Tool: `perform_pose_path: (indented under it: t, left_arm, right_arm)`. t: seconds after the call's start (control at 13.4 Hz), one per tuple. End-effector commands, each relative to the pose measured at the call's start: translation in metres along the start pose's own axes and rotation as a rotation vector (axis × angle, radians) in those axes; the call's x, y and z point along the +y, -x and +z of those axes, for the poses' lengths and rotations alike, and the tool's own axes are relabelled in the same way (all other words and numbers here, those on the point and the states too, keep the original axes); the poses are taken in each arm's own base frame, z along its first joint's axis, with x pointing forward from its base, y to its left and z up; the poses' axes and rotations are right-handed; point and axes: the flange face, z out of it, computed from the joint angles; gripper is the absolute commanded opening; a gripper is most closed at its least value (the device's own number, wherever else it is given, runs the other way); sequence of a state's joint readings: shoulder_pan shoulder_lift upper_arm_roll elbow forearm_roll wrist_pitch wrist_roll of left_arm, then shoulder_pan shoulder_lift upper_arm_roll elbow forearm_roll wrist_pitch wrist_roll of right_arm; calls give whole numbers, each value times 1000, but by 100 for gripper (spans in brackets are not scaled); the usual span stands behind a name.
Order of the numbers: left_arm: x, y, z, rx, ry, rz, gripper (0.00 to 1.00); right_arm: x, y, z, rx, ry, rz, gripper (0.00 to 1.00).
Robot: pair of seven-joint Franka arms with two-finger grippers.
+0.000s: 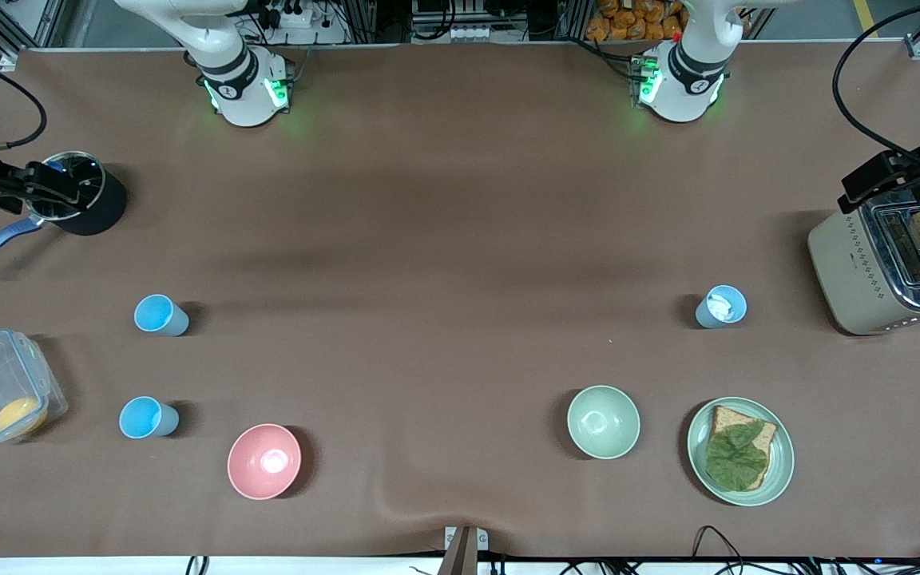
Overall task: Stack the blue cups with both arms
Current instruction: 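Reach the right gripper toward a blue cup while the left gripper reaches another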
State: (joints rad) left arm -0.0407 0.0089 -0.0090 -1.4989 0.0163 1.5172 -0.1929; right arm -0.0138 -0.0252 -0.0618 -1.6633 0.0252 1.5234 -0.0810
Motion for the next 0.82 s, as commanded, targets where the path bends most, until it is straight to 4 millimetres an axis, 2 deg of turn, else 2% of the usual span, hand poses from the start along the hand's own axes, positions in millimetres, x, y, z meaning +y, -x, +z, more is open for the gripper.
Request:
perform_pose_path:
  t: [0.0,0.3,0.52,0.74]
  left_arm:
    - [-1,-1,3,-13,22,27,100]
    - [-1,-2,5,-15,23,27,100]
    - [0,-11,25,-52,16,44,100]
    - [0,-29,58,-93,8,34,100]
  right_arm:
    - [1,2,-2,-1,-6,-1,100]
    - [1,2,-2,-1,-8,0,100]
    - [2,2,-2,-1,-8,2,100]
    - [1,2,0,-9,-7,0,100]
